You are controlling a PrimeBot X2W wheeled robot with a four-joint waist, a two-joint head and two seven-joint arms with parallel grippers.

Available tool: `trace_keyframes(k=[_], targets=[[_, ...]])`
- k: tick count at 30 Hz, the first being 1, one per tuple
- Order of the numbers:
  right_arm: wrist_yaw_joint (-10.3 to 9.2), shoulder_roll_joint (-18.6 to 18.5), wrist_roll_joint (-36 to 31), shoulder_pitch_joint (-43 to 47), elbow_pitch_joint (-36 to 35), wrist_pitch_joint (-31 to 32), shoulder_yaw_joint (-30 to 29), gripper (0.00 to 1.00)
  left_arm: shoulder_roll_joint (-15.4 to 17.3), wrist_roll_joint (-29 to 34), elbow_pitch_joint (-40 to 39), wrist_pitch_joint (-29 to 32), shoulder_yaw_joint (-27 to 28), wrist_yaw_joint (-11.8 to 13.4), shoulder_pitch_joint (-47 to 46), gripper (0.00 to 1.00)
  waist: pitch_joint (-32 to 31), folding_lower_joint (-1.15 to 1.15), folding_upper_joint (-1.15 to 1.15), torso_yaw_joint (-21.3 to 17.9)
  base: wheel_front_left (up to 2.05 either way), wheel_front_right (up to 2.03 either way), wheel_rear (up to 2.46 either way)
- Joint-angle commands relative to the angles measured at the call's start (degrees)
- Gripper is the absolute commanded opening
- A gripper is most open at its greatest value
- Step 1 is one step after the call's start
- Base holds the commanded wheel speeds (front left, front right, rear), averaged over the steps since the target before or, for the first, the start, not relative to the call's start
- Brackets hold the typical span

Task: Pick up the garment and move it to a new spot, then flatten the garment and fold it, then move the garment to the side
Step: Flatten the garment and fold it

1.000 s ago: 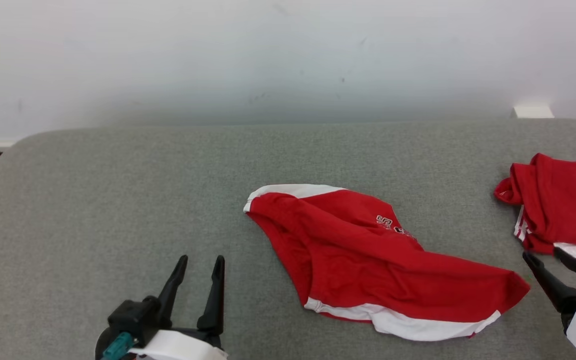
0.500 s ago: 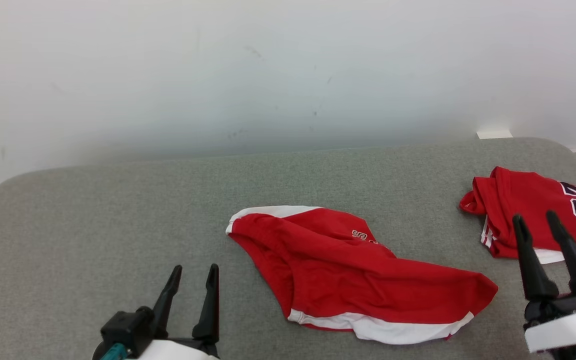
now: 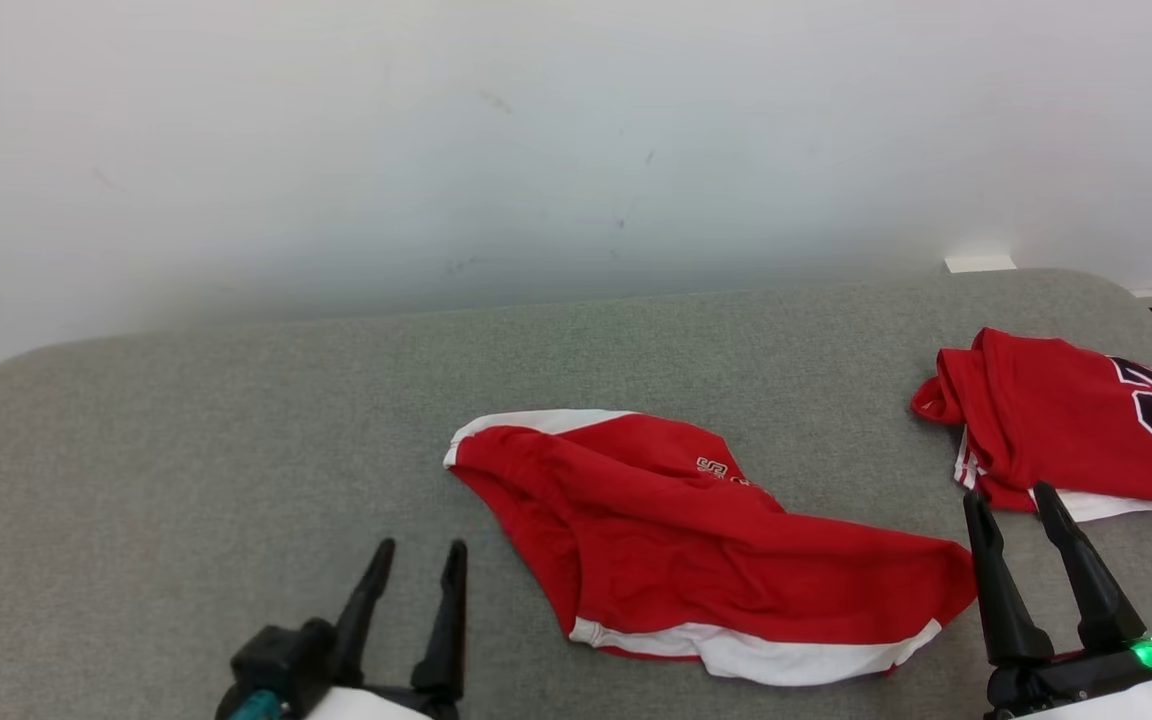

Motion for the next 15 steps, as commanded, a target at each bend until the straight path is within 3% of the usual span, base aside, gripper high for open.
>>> trace_keyframes(k=[1, 6, 10, 15], targets=[[-0.13, -0.4, -0.4, 0.1, 0.2, -0.1, -0.4, 1.0, 0.2, 0.0, 1.4, 0.1, -1.5, -1.1, -0.2, 1.0, 0.2, 0.0, 0.0, 0.0, 0.0, 0.0, 0.0], [-0.13, -0.9, -0.4, -0.5, 0.8, -0.1, -0.5, 1.0, 2.0, 0.0, 6.6, 6.5, -9.1, -4.1, -4.2, 1.0, 1.4, 0.0, 0.0, -0.4, 0.0, 0.0, 0.0], [-0.14, -0.9, -0.3, -1.7, 0.9, -0.1, -1.1, 1.0, 3.8, -2.1, 9.5, 13.6, -14.3, -4.7, -8.0, 1.0, 3.4, 0.0, 0.0, -1.7, 0.0, 0.0, 0.0], [-0.13, -0.4, -0.1, -2.8, 1.1, -0.1, -1.6, 1.0, 6.4, -6.5, 12.0, 17.3, -19.6, -4.7, -12.4, 1.0, 5.9, 0.0, 0.0, -3.8, 0.0, 0.0, 0.0]])
